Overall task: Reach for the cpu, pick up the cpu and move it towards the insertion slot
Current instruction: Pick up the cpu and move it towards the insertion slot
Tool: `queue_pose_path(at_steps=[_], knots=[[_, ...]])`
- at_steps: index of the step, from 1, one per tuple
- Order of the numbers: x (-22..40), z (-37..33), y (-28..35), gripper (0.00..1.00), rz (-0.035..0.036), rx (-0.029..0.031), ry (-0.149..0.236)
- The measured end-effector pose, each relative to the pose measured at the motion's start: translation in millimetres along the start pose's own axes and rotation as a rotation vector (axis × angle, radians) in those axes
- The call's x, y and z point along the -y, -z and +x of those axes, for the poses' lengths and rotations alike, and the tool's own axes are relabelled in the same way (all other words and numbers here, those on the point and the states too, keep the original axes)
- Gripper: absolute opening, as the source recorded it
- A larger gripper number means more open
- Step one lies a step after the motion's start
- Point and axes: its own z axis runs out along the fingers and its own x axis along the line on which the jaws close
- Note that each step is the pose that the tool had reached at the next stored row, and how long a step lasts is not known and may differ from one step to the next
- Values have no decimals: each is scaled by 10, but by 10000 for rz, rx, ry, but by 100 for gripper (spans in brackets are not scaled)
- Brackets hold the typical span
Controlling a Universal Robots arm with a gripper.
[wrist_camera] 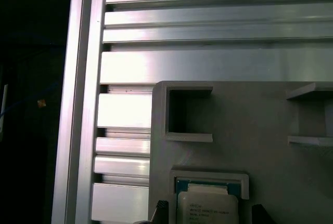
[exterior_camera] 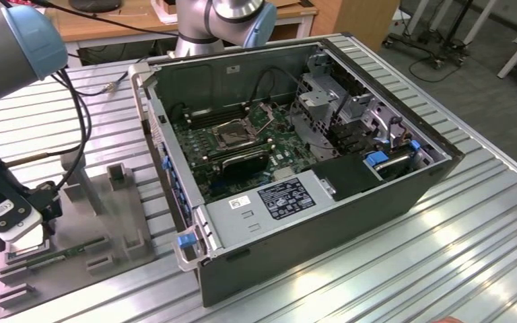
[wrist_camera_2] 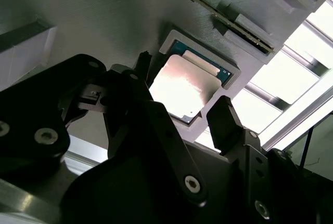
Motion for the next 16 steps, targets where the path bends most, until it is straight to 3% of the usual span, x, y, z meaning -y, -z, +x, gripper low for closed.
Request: queue_pose_path(at_steps=[3, 4, 16], knots=[[0, 0, 0, 69, 0, 0, 0], [0, 0, 0, 62, 0, 0, 0], [0, 13, 0, 62, 0, -1, 0]])
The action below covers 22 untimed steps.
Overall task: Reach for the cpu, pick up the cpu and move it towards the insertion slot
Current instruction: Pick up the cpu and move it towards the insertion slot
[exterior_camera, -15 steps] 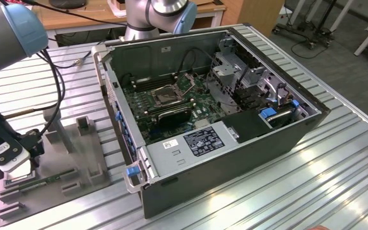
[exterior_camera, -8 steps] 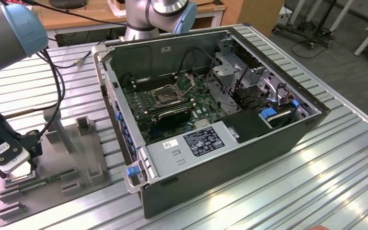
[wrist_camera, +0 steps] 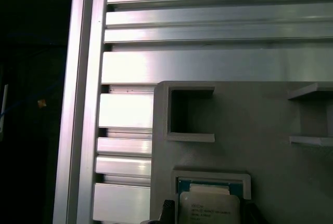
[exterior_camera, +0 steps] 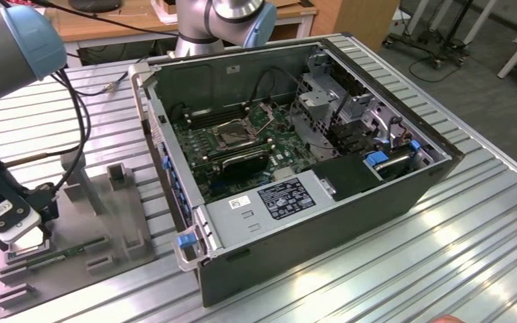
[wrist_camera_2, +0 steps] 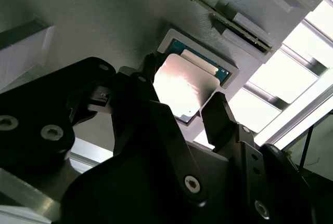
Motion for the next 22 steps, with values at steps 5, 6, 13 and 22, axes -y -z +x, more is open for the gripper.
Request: queue_pose_path(at_steps=[5, 6, 13, 22], knots=[[-1, 4, -1, 62, -40, 2, -1], [0, 7, -2, 62, -55, 3, -1], [0, 17, -4, 62, -62, 2, 0], [-1, 11, -14, 62, -64, 6, -1]])
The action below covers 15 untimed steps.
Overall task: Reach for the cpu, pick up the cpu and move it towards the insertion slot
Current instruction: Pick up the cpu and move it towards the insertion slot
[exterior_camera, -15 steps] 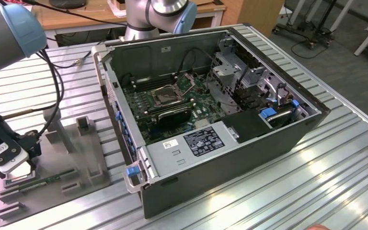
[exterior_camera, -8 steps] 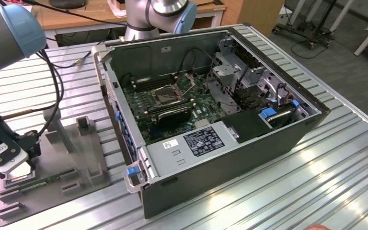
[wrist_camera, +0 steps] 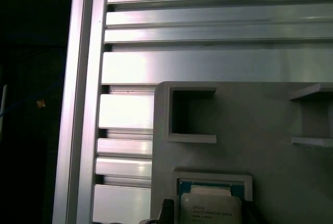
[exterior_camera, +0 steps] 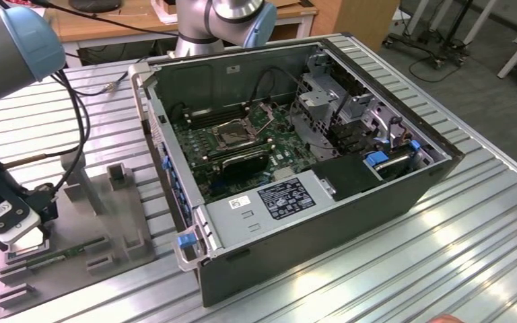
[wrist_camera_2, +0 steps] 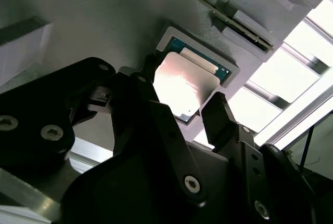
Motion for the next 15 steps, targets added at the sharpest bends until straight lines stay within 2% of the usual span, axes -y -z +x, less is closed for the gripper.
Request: queue_pose_path(at_steps=[11, 13, 14, 15], knots=[[1, -6, 2, 62, 2, -4, 0], [1, -7, 3, 61, 3, -5, 0], [1, -7, 3, 55, 3, -5, 0], [1, -8, 3, 54, 3, -5, 1]])
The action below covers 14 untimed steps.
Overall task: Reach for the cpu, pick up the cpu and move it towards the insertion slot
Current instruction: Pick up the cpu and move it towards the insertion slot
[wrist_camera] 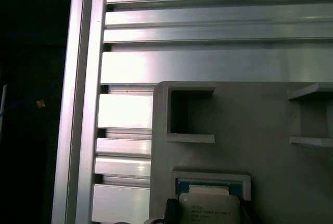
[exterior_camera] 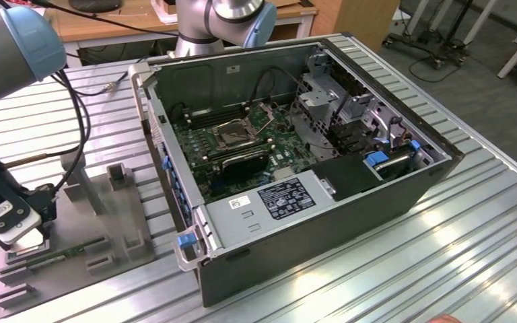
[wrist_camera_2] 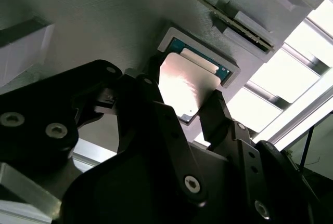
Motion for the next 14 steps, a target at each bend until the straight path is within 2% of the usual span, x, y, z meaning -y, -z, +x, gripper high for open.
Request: queue_pose_path(at_steps=[14], knots=[[0, -7, 7, 54, 0, 1, 0]])
